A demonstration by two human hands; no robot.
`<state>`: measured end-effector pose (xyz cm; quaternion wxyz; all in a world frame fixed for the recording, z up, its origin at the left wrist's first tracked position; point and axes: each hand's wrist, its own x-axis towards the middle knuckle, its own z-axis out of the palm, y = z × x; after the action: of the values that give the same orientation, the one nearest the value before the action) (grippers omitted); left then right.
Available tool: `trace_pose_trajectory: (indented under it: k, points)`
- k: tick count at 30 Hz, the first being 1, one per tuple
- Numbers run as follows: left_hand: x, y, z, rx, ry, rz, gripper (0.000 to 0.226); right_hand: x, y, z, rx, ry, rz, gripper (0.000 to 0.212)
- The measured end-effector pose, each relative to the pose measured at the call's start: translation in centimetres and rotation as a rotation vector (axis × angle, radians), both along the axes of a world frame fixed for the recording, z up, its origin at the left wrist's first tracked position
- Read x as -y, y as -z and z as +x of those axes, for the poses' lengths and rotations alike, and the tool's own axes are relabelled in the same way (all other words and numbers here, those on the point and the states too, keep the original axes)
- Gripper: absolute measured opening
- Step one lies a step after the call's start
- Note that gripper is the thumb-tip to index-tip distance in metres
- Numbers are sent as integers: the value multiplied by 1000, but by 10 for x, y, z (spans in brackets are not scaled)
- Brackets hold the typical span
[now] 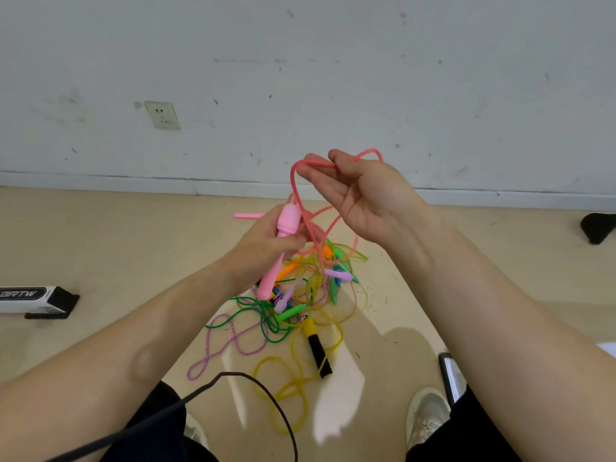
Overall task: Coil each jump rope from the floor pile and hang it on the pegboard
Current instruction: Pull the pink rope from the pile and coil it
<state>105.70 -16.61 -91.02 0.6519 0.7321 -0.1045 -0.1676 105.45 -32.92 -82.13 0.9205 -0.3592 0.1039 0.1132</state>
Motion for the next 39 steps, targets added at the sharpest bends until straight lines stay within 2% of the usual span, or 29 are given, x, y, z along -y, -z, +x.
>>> trace_pose_trajectory:
  k: [3,5,7,9,12,14,16,19,21,24,26,29,34,36,37,39]
  points:
    - [0,-1,-1,-20,-60,2,21,1,5,4,-2,37,5,16]
    - [1,-5,0,-31,-139,-35,16,5,8,6,-32,-3,-84,30]
    - [-3,-12,7,-43,-237,-82,11,14,10,8,-76,-87,-305,47]
    - [-10,-23,14,-86,-322,-183,6,26,16,10,-94,-43,-579,55]
    - [-16,-42,17,-182,-367,-374,11,41,40,12,-133,94,-806,39]
    - [-16,-51,15,-231,-359,-458,10,39,63,11,-137,-5,-948,24]
    - [-14,-56,14,-242,-354,-483,9,32,89,11,-120,-59,-1036,23]
    - [-15,-59,13,-260,-363,-521,9,22,121,13,-109,10,-1158,24]
    - [-16,-61,13,-297,-365,-570,10,15,140,10,-48,-180,-1279,30]
    - [-16,-64,12,-329,-362,-624,13,5,166,3,56,-563,-1371,63]
    - [-15,-68,11,-348,-359,-667,18,-3,180,0,126,-660,-1397,60]
    - [-16,-72,11,-369,-357,-741,23,-11,197,1,110,-533,-1452,47]
    - [-13,-77,9,-364,-329,-758,14,-15,195,3,75,-229,-1416,89]
    - [-10,-79,6,-353,-306,-760,13,-15,193,11,72,-272,-1349,82]
    - [-8,-80,5,-346,-302,-757,13,-15,193,15,84,-310,-1342,67]
    - [-7,-82,4,-338,-296,-762,12,-17,199,23,164,-346,-1378,24]
